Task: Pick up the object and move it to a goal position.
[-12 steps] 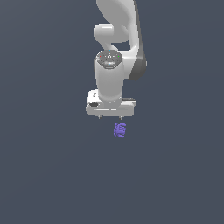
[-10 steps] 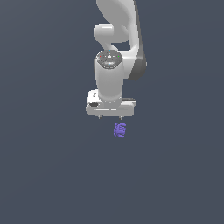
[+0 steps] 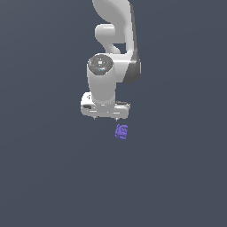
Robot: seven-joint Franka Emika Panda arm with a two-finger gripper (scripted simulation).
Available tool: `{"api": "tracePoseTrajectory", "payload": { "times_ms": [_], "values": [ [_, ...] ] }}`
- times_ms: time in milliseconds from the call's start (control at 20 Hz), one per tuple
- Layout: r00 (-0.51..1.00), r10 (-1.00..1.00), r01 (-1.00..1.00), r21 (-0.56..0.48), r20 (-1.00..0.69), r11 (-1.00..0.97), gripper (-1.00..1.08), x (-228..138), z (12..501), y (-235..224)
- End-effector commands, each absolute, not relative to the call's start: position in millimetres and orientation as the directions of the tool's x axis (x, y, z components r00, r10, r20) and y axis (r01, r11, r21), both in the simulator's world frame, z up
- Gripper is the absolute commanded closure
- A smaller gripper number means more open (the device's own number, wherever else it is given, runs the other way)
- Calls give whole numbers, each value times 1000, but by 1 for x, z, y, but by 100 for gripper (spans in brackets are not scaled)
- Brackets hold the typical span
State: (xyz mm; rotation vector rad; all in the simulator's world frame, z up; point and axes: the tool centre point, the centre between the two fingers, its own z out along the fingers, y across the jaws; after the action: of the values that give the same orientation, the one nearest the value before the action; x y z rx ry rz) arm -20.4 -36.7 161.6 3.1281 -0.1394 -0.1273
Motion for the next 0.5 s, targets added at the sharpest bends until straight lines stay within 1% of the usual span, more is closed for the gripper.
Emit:
{"api": "tracePoseTrajectory", "payload": {
  "times_ms": [0,450],
  "values": [
    [993,-90,-89,11,-82,-996,-92,-21,162,-37],
    [991,-118,-117,12,-61,-993,-92,-17,143,-19]
  ]
}}
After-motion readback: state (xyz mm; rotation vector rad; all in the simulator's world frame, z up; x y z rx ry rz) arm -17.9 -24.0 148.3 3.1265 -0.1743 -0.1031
